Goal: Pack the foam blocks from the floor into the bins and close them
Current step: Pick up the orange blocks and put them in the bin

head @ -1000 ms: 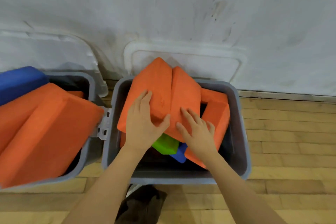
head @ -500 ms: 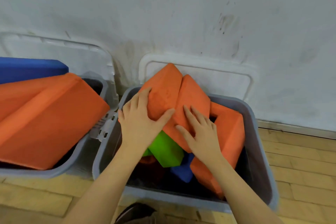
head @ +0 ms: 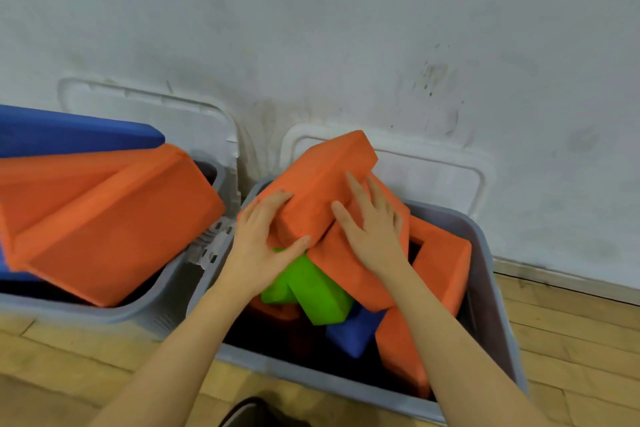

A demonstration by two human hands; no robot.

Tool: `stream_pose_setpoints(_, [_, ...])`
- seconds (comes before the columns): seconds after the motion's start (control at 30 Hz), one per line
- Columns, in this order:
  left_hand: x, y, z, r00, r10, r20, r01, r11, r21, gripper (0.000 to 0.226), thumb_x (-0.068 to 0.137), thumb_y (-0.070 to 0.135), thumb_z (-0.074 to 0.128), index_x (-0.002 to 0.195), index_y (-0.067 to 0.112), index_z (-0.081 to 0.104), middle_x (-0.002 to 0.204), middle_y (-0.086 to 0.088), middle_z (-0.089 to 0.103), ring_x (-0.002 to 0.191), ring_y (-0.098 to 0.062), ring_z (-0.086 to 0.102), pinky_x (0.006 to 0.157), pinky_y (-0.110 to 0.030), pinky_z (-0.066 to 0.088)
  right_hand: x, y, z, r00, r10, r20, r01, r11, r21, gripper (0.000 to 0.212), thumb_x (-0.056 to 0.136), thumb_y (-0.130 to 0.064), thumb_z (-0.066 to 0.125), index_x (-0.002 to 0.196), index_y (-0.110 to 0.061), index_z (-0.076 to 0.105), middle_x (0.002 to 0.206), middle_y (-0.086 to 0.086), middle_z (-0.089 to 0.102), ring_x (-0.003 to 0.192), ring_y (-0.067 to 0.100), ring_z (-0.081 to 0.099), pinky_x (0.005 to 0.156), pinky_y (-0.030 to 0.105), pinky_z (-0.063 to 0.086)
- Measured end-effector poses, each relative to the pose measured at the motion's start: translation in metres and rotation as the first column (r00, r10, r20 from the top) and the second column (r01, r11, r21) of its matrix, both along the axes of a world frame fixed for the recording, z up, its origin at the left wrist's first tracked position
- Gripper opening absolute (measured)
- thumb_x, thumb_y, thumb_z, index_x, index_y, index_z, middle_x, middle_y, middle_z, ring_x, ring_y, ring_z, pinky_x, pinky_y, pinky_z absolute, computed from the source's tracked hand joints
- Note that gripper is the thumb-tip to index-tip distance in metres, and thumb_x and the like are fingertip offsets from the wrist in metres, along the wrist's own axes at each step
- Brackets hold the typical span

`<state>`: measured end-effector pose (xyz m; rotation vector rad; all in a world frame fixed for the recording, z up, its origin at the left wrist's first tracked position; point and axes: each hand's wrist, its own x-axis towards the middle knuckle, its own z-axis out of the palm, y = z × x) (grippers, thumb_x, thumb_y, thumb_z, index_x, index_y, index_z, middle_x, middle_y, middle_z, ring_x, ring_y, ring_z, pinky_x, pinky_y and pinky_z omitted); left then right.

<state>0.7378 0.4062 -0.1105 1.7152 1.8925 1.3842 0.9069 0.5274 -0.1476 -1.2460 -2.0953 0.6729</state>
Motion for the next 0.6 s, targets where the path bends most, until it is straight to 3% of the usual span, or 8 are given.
stream_pose_setpoints(0.07, [-0.007, 0.001, -0.003, 0.999, 0.02, -0.048, -0.023, 0.998, -0.06, 0.066, 0.071, 0.067, 0.053, 0.131, 0.051, 0.032, 0.14, 0.026, 0.034, 0.132, -0.016, 0.028, 0.111, -0.051, 0.025, -0.004, -0.007, 0.028, 0.998, -0.053, 0.025, 0.051, 0.997, 0.062, 0.057, 0.089, -0.063, 0.041, 0.141, -0.054, 0.018, 0.157, -0.01, 0.01, 0.142, 0.011, 0.014, 0.113, 0.038, -0.001])
stream_pose_setpoints(0.1, [-0.009, 0.001, -0.004, 0.994, 0.048, -0.097, -0.057, 0.994, -0.095, 0.068, 0.07, 0.071, 0.049, 0.133, 0.053, 0.029, 0.145, 0.02, 0.032, 0.133, -0.021, 0.029, 0.109, -0.051, 0.027, -0.006, -0.007, 0.033, 0.999, 0.003, 0.054, -0.003, 1.0, 0.005, 0.059, 0.09, -0.063, 0.04, 0.142, -0.053, 0.016, 0.158, -0.004, 0.007, 0.143, 0.016, 0.012, 0.113, 0.041, 0.002])
stream_pose_setpoints(0.2, [-0.006, 0.006, 0.002, 0.961, 0.152, -0.233, -0.198, 0.961, -0.192, 0.073, 0.069, 0.076, 0.039, 0.136, 0.054, 0.019, 0.147, 0.012, 0.025, 0.122, -0.032, 0.04, 0.095, -0.052, 0.041, -0.013, 0.003, 0.036, 0.992, 0.034, 0.118, -0.036, 0.999, 0.01, 0.065, 0.087, -0.065, 0.042, 0.143, -0.055, 0.011, 0.159, 0.003, 0.005, 0.145, 0.015, 0.009, 0.113, 0.043, 0.005])
stream_pose_setpoints(0.3, [-0.002, 0.018, 0.013, 0.972, 0.18, -0.148, -0.214, 0.943, -0.254, 0.07, 0.079, 0.071, 0.046, 0.139, 0.049, 0.019, 0.145, 0.011, 0.027, 0.121, -0.027, 0.046, 0.087, -0.042, 0.046, -0.022, 0.009, 0.04, 0.994, 0.039, 0.098, -0.033, 0.998, -0.06, 0.065, 0.089, -0.061, 0.043, 0.143, -0.053, 0.01, 0.159, 0.006, 0.0, 0.145, 0.009, 0.003, 0.114, 0.044, 0.003])
stream_pose_setpoints(0.4, [-0.003, 0.021, 0.016, 0.983, 0.172, -0.062, -0.181, 0.964, -0.195, 0.062, 0.085, 0.057, 0.052, 0.14, 0.039, 0.029, 0.144, 0.008, 0.031, 0.117, -0.019, 0.05, 0.076, -0.03, 0.041, -0.027, 0.006, 0.044, 0.996, 0.056, 0.07, -0.054, 0.998, -0.036, 0.062, 0.09, -0.06, 0.044, 0.143, -0.052, 0.013, 0.159, 0.007, 0.005, 0.144, 0.007, 0.003, 0.112, 0.038, 0.002])
stream_pose_setpoints(0.5, [-0.013, 0.017, 0.014, 0.988, 0.13, -0.081, -0.138, 0.985, -0.103, 0.054, 0.087, 0.046, 0.058, 0.135, 0.037, 0.036, 0.147, 0.006, 0.027, 0.103, -0.027, 0.056, 0.081, -0.039, 0.049, -0.025, 0.005, 0.049, 0.997, -0.06, 0.05, 0.057, 0.997, 0.056, 0.071, 0.079, -0.072, 0.04, 0.142, -0.051, 0.018, 0.152, 0.0, 0.024, 0.14, 0.016, 0.021, 0.105, 0.032, 0.008])
stream_pose_setpoints(0.6, [-0.033, 0.015, 0.019, 0.995, 0.063, -0.081, -0.062, 0.998, 0.01, 0.055, 0.085, 0.046, 0.057, 0.135, 0.029, 0.042, 0.148, 0.004, 0.027, 0.111, -0.01, 0.045, 0.088, -0.029, 0.04, -0.028, 0.004, 0.067, 0.984, -0.178, -0.023, 0.18, 0.979, 0.091, 0.088, 0.065, -0.079, 0.042, 0.143, -0.052, 0.009, 0.151, 0.004, 0.013, 0.136, 0.027, 0.026, 0.11, 0.042, 0.013])
